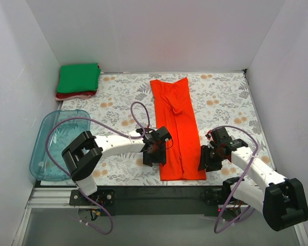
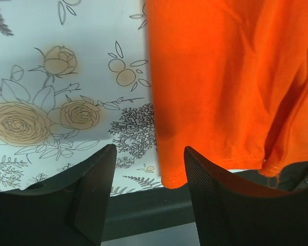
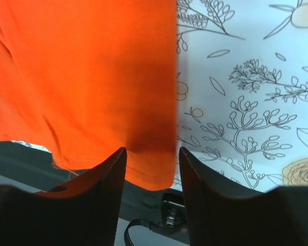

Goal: Fold and stack the t-shirts
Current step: Fold the tshirt

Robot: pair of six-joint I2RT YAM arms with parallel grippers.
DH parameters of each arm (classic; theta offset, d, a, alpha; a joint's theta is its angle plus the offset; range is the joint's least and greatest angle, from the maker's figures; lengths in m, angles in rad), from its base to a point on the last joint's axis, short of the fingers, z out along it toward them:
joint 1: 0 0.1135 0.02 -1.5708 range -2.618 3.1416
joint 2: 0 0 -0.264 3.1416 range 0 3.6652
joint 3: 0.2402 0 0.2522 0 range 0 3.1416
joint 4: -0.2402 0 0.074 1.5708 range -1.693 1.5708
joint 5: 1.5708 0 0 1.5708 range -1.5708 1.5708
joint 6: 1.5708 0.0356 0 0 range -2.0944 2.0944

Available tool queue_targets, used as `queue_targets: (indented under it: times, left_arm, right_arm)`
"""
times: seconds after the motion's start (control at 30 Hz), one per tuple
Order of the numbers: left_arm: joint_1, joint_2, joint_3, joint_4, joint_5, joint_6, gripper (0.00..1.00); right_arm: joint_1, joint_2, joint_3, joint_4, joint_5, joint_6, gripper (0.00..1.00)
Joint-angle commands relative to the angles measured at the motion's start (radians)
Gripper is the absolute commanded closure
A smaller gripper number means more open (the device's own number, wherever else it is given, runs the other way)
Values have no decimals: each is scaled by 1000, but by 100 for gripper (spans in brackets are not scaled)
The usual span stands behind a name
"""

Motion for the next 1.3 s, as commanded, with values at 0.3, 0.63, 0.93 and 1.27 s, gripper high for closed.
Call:
queue_targets:
  times: [0.3, 0.63, 0.93, 1.27]
  left_arm:
    - [-25, 80, 68, -34, 128, 45, 52]
    - [-27, 95, 73, -85, 198, 77, 51]
    - [-36, 95, 65, -79, 188, 54, 51]
    - [-45, 106, 57, -87, 176, 18, 53]
  right_arm:
    - [96, 8, -9, -79, 45, 88, 51]
    - [164, 51, 2, -88, 51, 115, 62]
    - [198, 55, 28, -82, 52, 118, 99]
    - [247, 80, 39, -47, 32, 126, 99]
